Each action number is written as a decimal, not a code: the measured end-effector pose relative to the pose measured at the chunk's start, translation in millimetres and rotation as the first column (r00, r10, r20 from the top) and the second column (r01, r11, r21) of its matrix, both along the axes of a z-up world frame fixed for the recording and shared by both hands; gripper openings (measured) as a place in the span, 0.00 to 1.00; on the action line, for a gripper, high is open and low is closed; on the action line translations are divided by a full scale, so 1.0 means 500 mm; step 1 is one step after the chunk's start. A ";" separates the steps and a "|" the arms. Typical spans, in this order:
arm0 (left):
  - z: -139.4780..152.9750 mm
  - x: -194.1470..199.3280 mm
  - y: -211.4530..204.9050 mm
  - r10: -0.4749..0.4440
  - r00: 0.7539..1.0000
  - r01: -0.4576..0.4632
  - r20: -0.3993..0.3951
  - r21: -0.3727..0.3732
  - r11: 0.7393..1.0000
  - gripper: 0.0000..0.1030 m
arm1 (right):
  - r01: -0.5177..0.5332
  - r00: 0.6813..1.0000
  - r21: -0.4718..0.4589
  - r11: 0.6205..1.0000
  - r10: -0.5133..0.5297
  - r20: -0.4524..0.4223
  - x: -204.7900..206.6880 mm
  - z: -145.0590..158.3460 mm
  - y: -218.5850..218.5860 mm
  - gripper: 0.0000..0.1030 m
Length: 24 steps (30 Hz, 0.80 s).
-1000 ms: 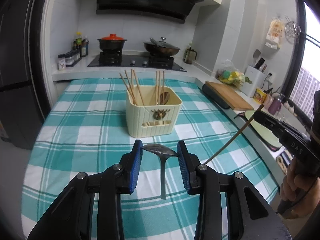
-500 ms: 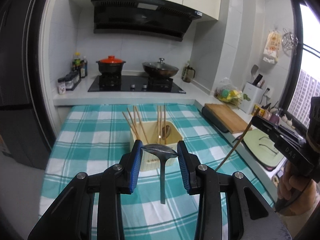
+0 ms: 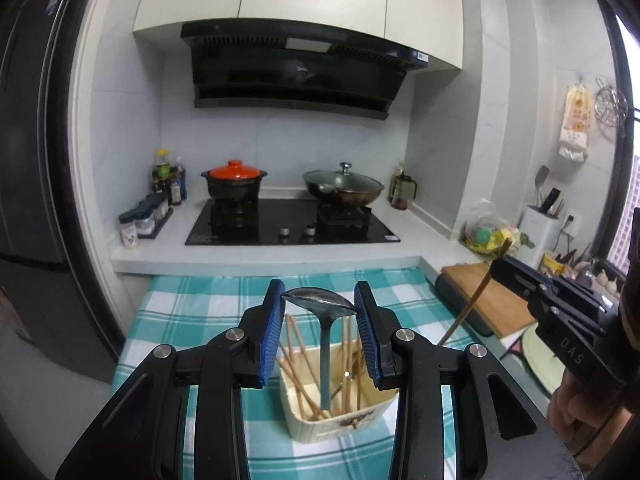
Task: Organize utensils
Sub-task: 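Open both grippers to drop the spoon and chopstick into the box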
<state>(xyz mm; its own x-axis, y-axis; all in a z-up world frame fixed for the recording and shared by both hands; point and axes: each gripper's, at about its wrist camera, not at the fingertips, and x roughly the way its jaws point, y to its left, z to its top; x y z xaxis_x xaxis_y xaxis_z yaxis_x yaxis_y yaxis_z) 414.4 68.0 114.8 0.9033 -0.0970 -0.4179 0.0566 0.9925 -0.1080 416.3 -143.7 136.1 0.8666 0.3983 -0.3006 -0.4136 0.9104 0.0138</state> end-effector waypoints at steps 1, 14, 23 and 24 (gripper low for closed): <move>-0.009 0.019 -0.004 0.004 1.000 -0.004 -0.008 0.001 1.000 0.35 | 0.002 1.000 0.003 1.000 -0.002 -0.006 0.019 -0.007 0.004 0.07; -0.236 0.234 -0.030 -0.015 0.957 0.003 -0.289 -0.040 0.999 0.35 | -0.061 0.936 -0.032 0.998 0.046 -0.348 0.248 -0.231 0.063 0.07; -0.271 0.260 -0.010 0.036 0.947 -0.044 -0.318 -0.017 0.999 0.73 | -0.058 0.870 -0.002 0.998 0.050 -0.490 0.348 -0.304 0.094 0.14; -0.261 0.249 -0.007 0.039 0.953 -0.044 -0.301 -0.010 0.999 0.75 | -0.053 0.872 -0.003 0.999 0.045 -0.488 0.353 -0.303 0.096 0.19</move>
<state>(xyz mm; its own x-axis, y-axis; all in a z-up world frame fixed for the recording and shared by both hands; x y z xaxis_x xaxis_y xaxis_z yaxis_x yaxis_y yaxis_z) 538.9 64.4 -15.9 0.7392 -0.0713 -0.6697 -0.0219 0.9913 -0.1296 592.5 -95.5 -15.6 0.5881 0.4278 -0.6864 -0.4020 0.8910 0.2109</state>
